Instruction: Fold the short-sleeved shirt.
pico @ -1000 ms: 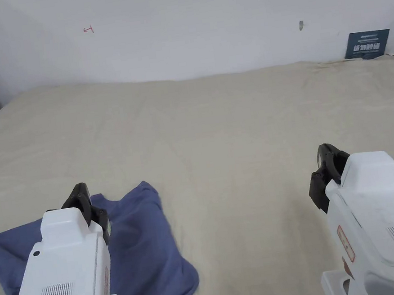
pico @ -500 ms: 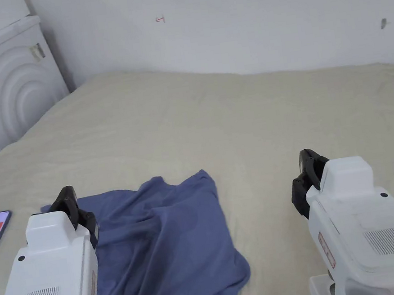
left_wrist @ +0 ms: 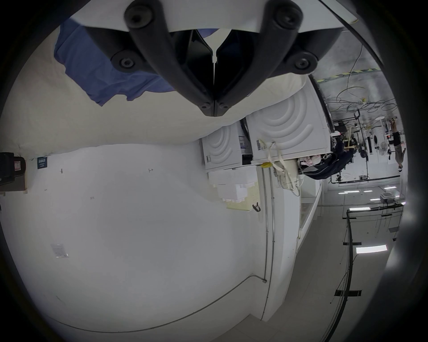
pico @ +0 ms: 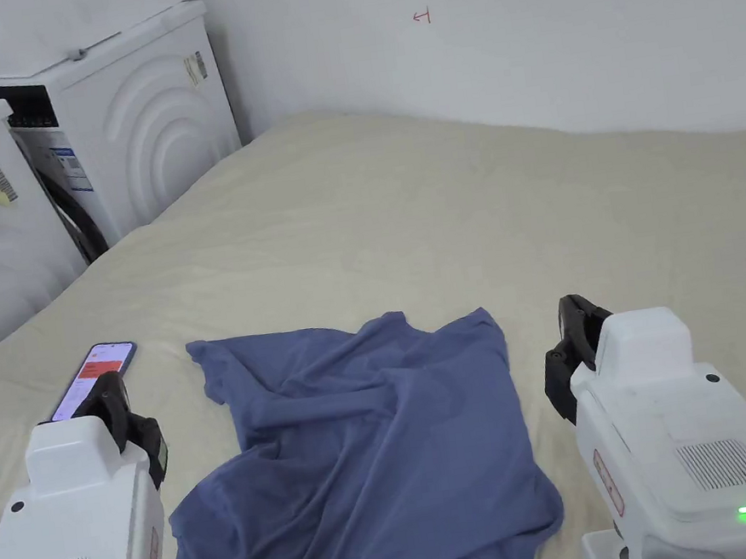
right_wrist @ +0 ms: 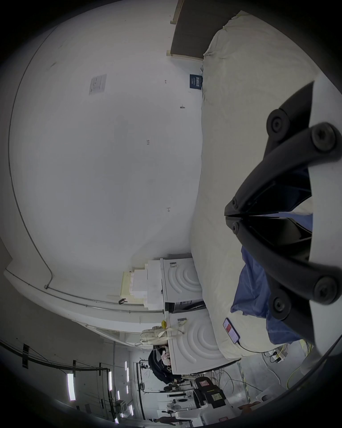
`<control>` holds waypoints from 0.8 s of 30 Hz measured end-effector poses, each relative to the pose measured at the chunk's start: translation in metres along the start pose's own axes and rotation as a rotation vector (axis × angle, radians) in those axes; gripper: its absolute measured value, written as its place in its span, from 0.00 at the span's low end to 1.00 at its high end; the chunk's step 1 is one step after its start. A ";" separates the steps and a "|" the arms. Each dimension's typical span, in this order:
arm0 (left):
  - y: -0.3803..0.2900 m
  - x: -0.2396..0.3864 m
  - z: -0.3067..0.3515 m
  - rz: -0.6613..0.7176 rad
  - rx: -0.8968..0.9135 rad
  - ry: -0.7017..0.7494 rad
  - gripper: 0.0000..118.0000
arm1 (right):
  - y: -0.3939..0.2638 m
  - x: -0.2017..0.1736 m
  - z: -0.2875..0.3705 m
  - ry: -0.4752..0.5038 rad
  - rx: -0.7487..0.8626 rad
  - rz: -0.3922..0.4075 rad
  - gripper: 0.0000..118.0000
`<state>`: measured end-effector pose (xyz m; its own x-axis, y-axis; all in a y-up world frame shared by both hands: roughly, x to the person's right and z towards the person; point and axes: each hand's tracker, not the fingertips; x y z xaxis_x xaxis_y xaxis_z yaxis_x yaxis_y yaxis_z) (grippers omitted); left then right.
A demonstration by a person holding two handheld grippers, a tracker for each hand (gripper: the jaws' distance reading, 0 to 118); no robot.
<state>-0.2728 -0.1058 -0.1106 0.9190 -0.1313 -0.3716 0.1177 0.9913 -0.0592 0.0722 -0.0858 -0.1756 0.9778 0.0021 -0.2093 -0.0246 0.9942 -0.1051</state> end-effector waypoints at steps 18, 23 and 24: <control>-0.001 0.012 -0.017 0.013 -0.035 -0.049 0.01 | -0.001 0.018 -0.007 -0.032 -0.012 -0.005 0.00; 0.006 0.036 -0.048 0.043 -0.150 -0.153 0.01 | 0.000 0.028 -0.011 -0.057 -0.015 -0.001 0.00; 0.007 0.041 -0.056 0.059 -0.183 -0.168 0.01 | -0.001 0.030 -0.011 -0.061 -0.016 0.000 0.00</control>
<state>-0.2551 -0.1050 -0.1785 0.9737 -0.0542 -0.2212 0.0057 0.9768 -0.2140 0.0991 -0.0879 -0.1927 0.9886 0.0088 -0.1500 -0.0272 0.9923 -0.1209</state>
